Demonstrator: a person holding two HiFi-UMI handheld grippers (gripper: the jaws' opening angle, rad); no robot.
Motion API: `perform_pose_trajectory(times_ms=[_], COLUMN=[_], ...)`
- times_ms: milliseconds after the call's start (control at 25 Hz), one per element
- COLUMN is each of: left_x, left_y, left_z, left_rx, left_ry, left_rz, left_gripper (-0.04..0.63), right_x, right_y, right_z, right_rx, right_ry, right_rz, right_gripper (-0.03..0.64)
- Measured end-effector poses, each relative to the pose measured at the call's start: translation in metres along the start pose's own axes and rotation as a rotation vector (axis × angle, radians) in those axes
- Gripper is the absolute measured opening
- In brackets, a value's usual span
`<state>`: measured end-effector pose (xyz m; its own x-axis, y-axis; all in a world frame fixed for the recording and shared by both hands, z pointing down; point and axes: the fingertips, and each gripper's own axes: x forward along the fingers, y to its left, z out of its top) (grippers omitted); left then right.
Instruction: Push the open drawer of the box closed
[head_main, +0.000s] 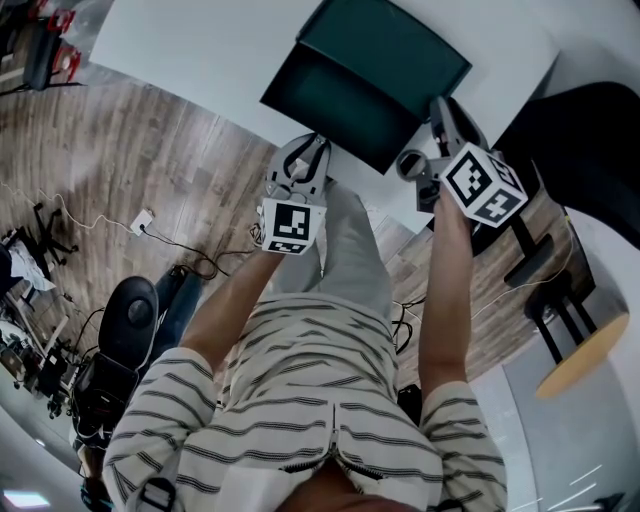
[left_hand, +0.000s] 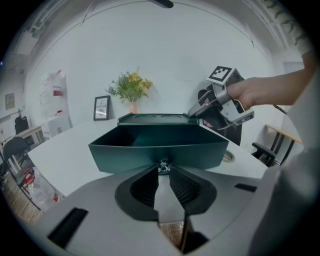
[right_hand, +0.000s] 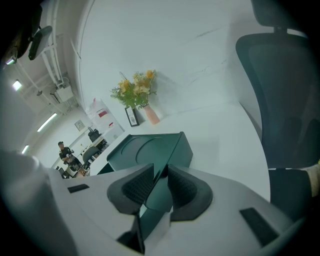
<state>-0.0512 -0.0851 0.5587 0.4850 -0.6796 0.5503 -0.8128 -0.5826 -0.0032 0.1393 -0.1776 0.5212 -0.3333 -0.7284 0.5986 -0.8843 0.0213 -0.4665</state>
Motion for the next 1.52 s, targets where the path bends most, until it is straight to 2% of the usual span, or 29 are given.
perform_pose_trajectory(times_ms=[1520], left_x=[0.033], left_y=[0.001], left_z=[0.018], left_rx=[0.026], left_ry=[0.000], left_rz=[-0.007], left_gripper=[0.071], right_x=[-0.001], right_y=[-0.001], right_z=[-0.001], right_rx=[-0.005], right_ry=[0.004], right_rz=[0.001], right_gripper=[0.100])
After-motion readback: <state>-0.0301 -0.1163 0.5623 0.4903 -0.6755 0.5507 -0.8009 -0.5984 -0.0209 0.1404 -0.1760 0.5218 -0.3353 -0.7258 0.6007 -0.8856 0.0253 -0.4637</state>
